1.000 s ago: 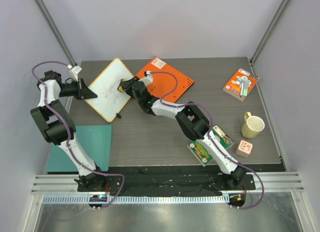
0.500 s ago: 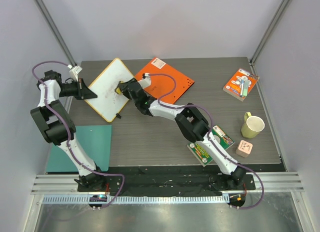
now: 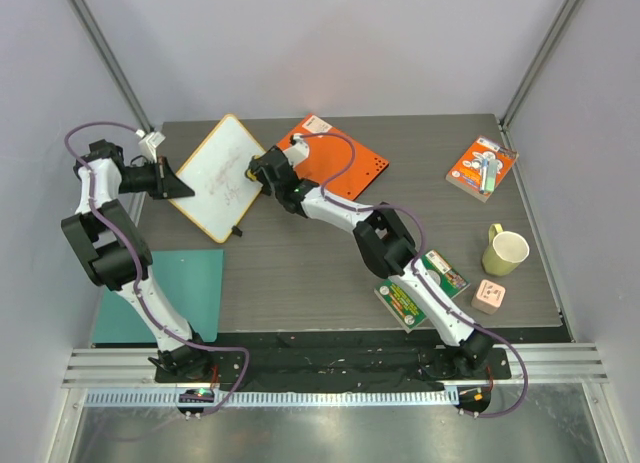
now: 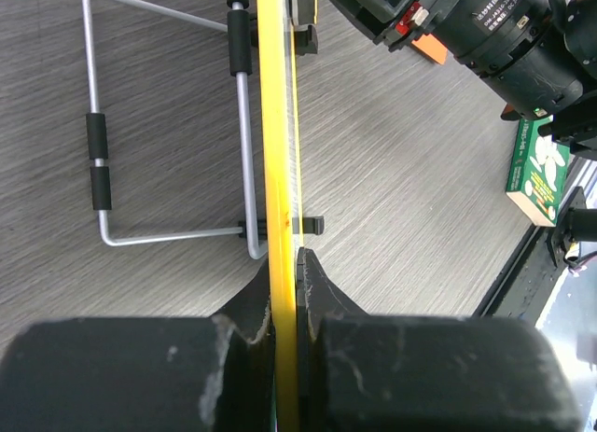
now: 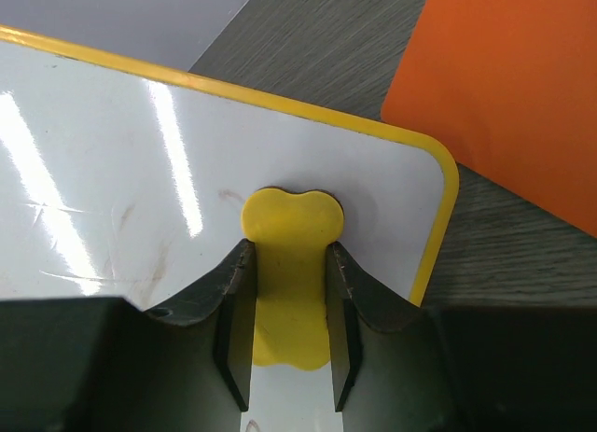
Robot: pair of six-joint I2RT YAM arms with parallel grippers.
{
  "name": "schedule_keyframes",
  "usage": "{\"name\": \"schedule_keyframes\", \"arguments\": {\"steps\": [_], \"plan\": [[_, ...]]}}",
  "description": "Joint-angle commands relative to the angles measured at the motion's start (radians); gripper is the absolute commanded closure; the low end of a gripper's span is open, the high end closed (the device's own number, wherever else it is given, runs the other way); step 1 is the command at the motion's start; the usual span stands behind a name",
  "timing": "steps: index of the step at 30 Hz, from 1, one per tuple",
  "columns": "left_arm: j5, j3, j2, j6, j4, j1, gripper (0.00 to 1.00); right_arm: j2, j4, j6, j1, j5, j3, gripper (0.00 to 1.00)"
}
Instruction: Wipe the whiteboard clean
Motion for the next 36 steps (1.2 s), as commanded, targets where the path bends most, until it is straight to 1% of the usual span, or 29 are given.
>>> {"name": "schedule_keyframes", "arguments": {"steps": [1,2,4,7,12,21,26,30,36], "plan": [[-0.124,-0.022,-0.039,0.217,-0.054,-0.041,1.0,0.095,-0.073,-0.076,0.014,-0.07,-0.041,0.99],[-0.124,-0.024,-0.041,0.224,-0.057,-0.041,1.0,0.09,-0.017,-0.081,0.015,-0.07,-0.053,0.99],[-0.127,-0.022,-0.041,0.233,-0.071,-0.041,1.0,0.072,0.027,-0.104,0.02,-0.047,-0.098,0.99],[-0.13,-0.024,-0.038,0.251,-0.088,-0.041,1.0,0.064,0.056,-0.104,0.0,-0.042,-0.118,0.99],[-0.136,-0.028,-0.038,0.289,-0.111,-0.04,1.0,0.062,0.067,-0.109,-0.032,-0.042,-0.073,0.99],[-0.13,-0.014,-0.024,0.31,-0.143,-0.041,1.0,0.085,0.07,-0.167,-0.054,-0.007,0.013,0.99],[-0.133,-0.014,-0.021,0.313,-0.145,-0.04,1.0,0.087,0.084,-0.155,-0.066,-0.041,0.014,0.99],[-0.132,-0.014,-0.013,0.314,-0.148,-0.041,1.0,0.082,0.133,-0.181,-0.037,-0.088,-0.026,0.99],[-0.121,-0.013,-0.002,0.302,-0.143,-0.041,1.0,0.075,0.153,-0.201,0.055,-0.122,-0.05,0.99]]}}
